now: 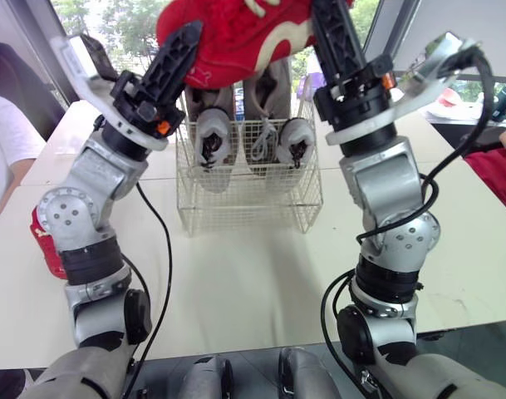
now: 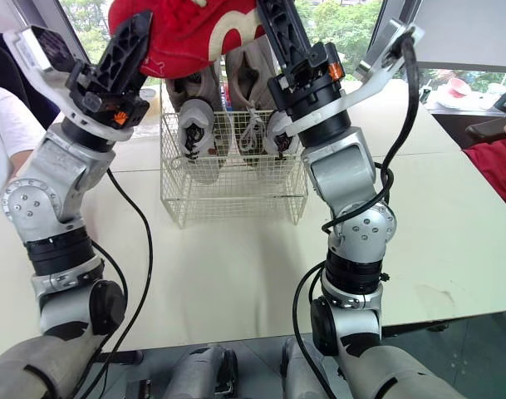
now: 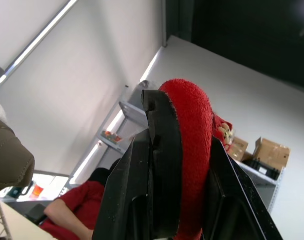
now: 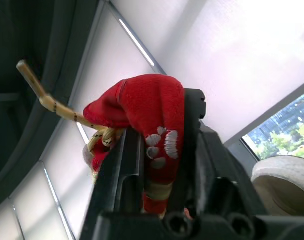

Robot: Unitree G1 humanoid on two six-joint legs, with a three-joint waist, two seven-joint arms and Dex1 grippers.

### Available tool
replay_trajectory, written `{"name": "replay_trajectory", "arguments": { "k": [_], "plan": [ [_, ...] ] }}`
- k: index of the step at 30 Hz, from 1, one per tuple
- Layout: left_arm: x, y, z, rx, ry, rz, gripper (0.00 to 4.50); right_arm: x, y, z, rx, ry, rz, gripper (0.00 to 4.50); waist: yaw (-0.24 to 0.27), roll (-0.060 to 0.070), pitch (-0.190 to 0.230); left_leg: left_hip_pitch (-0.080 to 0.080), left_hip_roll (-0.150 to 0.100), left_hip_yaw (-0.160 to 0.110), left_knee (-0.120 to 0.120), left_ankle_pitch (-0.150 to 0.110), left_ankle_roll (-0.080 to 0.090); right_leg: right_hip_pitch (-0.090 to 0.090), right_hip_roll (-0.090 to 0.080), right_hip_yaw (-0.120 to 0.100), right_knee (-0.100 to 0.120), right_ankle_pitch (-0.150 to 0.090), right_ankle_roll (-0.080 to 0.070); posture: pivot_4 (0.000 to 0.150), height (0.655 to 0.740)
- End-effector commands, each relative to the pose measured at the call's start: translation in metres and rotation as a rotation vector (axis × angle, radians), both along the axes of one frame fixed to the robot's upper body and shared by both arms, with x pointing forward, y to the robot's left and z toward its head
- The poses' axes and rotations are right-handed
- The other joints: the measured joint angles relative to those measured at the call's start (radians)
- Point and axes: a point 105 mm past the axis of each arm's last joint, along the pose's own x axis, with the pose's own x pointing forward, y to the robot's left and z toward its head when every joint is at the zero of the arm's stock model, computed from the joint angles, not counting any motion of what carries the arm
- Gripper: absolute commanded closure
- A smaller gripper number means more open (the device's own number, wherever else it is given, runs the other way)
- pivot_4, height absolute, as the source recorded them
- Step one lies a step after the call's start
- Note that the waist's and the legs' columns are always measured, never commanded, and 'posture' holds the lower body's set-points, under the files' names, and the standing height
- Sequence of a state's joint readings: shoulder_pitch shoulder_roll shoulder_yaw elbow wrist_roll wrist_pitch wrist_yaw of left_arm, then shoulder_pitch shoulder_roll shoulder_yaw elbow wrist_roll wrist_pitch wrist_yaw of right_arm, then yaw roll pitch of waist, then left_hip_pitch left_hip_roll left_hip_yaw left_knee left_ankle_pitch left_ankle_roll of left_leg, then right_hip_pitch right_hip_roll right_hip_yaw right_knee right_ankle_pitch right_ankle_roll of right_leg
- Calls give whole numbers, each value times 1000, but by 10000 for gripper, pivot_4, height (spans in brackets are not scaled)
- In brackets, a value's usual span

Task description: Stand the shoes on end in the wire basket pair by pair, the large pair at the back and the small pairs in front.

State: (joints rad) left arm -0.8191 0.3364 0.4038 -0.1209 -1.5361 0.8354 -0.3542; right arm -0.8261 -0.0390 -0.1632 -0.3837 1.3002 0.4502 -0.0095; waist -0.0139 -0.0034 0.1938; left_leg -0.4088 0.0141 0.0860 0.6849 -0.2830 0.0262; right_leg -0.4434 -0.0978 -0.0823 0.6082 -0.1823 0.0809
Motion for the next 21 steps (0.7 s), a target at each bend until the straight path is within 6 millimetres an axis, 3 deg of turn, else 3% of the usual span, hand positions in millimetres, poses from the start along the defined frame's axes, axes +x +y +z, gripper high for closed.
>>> {"name": "replay_trajectory", "arguments": {
  "k": [1,3,6,8,12,15,21],
  "plan": [
    [-1,-4,-15,118,4,28,29393,-20,-2,18,21,-109,21,35205,0,0,0,0,0,0,0,0,0,0,0,0,0,0,0,1500,7400],
    [2,-5,-31,252,18,106,21786,-21,-5,22,-1,-139,6,35205,-1,0,0,0,0,0,0,0,0,0,0,0,0,0,0,1500,7400],
    [-4,0,-63,477,21,170,21786,-25,-19,32,-106,-246,-32,35205,-2,1,0,0,0,0,0,0,0,0,0,0,0,0,0,1500,7400],
    [-10,8,-74,537,48,170,21786,-27,-30,36,-220,-328,-62,35205,3,3,1,0,0,1,0,-1,1,0,0,0,-1,0,0,1500,7400],
    [-29,16,-98,699,69,176,21786,-16,-49,34,-593,-469,-151,35205,2,1,1,-1,1,0,-2,-2,4,0,0,-1,-9,-1,-3,1500,7400],
    [-48,20,-101,775,60,135,21786,-1,-54,25,-883,-534,-145,35205,-3,1,2,-1,1,4,-2,-4,6,0,0,1,-12,-2,-4,1500,7400],
    [-57,24,-88,786,38,125,21786,16,-53,-8,-1150,-614,-102,35205,1,1,2,-1,2,3,-3,-4,6,-1,1,1,-12,-3,-5,1500,7400]
  ]
}}
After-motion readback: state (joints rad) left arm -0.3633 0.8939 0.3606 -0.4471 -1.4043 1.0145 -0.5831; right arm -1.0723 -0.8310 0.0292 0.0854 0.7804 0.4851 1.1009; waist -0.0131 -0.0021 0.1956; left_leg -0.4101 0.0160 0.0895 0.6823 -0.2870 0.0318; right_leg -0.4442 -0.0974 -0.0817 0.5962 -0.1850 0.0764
